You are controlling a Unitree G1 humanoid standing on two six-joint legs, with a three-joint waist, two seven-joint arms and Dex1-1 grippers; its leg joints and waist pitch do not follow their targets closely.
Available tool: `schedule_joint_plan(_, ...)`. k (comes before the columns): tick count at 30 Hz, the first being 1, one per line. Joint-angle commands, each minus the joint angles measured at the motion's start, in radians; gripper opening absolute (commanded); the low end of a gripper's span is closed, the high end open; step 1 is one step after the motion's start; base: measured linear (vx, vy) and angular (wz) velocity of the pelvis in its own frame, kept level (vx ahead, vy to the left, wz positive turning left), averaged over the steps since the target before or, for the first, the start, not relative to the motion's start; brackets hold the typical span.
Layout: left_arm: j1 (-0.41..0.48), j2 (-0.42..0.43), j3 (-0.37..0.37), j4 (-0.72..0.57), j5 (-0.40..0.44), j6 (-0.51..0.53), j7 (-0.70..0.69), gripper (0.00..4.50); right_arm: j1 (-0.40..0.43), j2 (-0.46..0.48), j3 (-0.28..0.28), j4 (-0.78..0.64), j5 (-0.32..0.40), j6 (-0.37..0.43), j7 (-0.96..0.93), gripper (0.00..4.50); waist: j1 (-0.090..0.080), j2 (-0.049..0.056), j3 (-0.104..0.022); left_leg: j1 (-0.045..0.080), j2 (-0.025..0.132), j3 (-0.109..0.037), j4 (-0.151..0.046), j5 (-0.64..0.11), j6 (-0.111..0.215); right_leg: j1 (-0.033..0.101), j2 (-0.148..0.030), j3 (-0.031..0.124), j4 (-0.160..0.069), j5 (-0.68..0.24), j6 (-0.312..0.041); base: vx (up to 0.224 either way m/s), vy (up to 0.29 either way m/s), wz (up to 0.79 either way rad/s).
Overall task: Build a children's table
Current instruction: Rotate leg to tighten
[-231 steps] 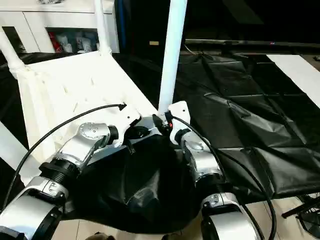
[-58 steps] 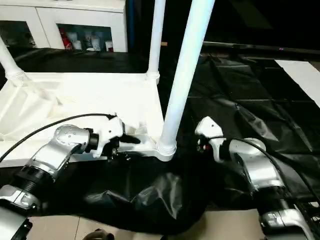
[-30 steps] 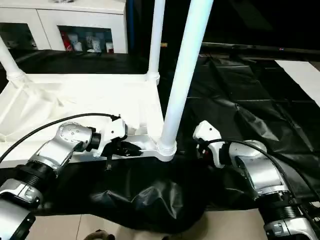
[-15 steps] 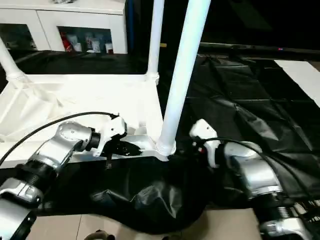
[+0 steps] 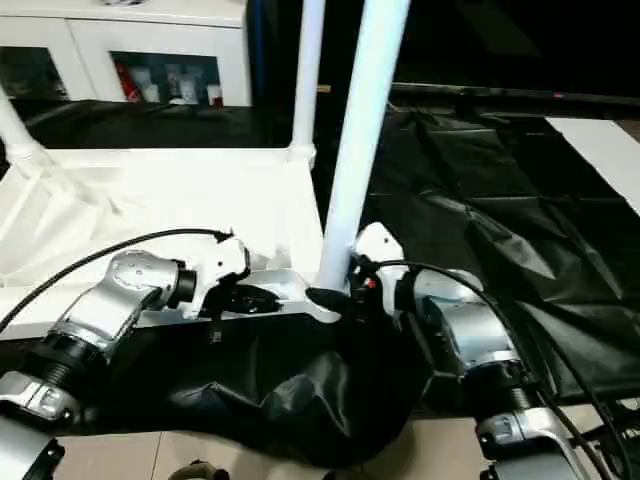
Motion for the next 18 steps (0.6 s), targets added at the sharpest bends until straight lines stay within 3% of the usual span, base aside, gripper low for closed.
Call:
schedule_joint_plan(1, 0.023, 0.007, -0.001, -0.021, 0.0, 0.011, -0.011, 0.0, -0.029, -0.009, -0.01, 0.033, -0.019, -0.018, -0.021, 3.26, 0.005, -0.005, -0.07, 0.017, 0.06, -0.036, -0.071, -0.287, 0.009, 0.038, -0.101, 0.054, -0.098, -0.472, -0.142, 0.0, 0.0, 0.0)
schedule_joint_plan(10, 0.043, 0.051, 0.007, -0.054, -0.001, 0.031, -0.021, 0.0, -0.05, 0.034, 0.002, 0.113, -0.023, -0.07, -0.034, 2.76, -0.011, -0.008, -0.069, 0.012, 0.059, -0.038, -0.071, -0.286, 0.014, 0.039, -0.102, 0.053, -0.095, -0.473, -0.151, 0.0, 0.0, 0.0)
schedule_joint_plan(18, 0.09, 0.156, 0.063, -0.122, -0.009, 0.057, -0.02, 0.0, -0.086, 0.175, 0.041, 0.189, -0.045, -0.13, -0.122, 2.69, -0.043, -0.007, -0.062, 0.002, 0.057, -0.056, -0.08, -0.354, -0.022, 0.039, -0.106, 0.043, -0.103, -0.617, -0.109, 0.0, 0.0, 0.0)
